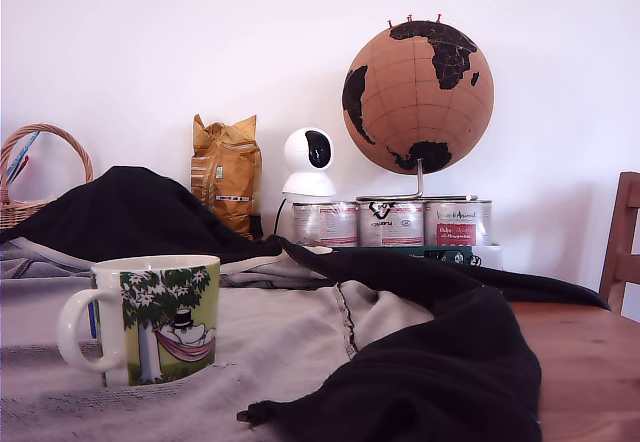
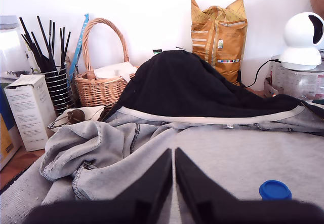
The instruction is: Pick the blue coffee capsule and place it inside the green coffee cup
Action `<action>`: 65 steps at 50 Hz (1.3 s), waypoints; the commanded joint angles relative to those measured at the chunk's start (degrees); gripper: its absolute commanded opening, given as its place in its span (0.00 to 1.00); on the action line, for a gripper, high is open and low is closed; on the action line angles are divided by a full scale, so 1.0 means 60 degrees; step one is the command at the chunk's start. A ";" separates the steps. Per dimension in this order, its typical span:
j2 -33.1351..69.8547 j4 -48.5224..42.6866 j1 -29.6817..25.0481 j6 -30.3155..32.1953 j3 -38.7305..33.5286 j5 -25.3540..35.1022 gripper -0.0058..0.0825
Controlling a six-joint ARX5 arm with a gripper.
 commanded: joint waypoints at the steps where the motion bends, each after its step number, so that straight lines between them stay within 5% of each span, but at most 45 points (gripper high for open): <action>1: -0.0135 -0.1140 0.0630 -0.0463 0.0240 0.0765 0.04; 10: -0.0135 -0.1198 0.0623 -0.1643 0.0240 0.1035 0.04; 25: -0.0055 -0.0568 0.0623 -0.2739 0.0240 0.3177 0.04; 42: 0.2142 0.0954 0.0601 -0.2433 0.0240 0.4160 0.04; 55: 0.4736 0.2371 0.0153 -0.0747 0.0240 0.4160 0.05; 59: 0.5617 0.2918 -0.0044 -0.0375 0.0240 0.4153 0.19; 65: 0.6940 0.3989 -0.0324 -0.0222 0.0240 0.3967 0.64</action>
